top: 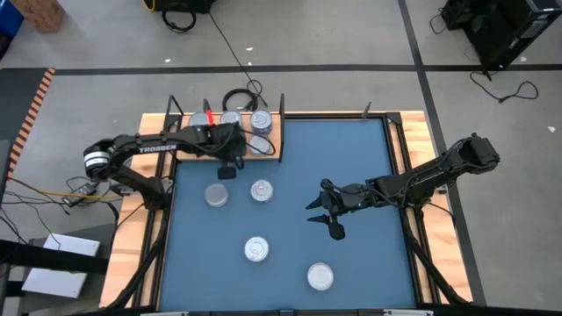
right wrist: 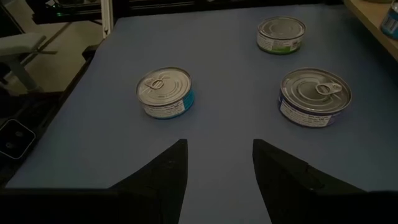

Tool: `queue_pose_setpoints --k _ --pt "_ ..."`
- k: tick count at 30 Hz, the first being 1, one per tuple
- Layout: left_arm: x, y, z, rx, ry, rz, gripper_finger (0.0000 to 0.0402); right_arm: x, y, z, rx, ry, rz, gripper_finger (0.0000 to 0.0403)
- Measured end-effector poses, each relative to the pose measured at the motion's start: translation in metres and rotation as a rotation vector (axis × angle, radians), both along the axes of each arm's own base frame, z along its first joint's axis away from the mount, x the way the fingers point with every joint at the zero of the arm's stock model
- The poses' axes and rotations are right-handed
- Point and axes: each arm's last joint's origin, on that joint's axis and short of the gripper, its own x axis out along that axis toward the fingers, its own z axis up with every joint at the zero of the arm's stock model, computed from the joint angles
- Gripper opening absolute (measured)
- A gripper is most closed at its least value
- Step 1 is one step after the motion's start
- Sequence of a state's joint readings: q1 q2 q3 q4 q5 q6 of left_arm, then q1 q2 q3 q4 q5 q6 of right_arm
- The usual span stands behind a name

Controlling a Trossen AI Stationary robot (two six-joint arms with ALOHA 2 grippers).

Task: Stack canned seafood by type on shelf
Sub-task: Stack the green tuna can on top of the other green tuna can on the shelf

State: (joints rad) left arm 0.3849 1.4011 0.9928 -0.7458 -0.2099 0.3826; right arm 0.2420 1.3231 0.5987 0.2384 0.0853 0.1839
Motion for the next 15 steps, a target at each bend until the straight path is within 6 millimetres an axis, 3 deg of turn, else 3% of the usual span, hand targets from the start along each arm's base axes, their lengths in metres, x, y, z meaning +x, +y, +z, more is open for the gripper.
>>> queue_pose_setpoints --k 9,15 --pt "0.020 -0.037 0.014 0.034 -0.176 -0.085 0.0003 0.002 -0.002 0.003 -0.048 -0.045 -0.062 0.0185" --pt "0.029 -0.064 0.011 0.054 -0.282 -0.152 0.0002 0.013 -0.001 0.001 -0.049 -0.126 -0.088 0.0177"
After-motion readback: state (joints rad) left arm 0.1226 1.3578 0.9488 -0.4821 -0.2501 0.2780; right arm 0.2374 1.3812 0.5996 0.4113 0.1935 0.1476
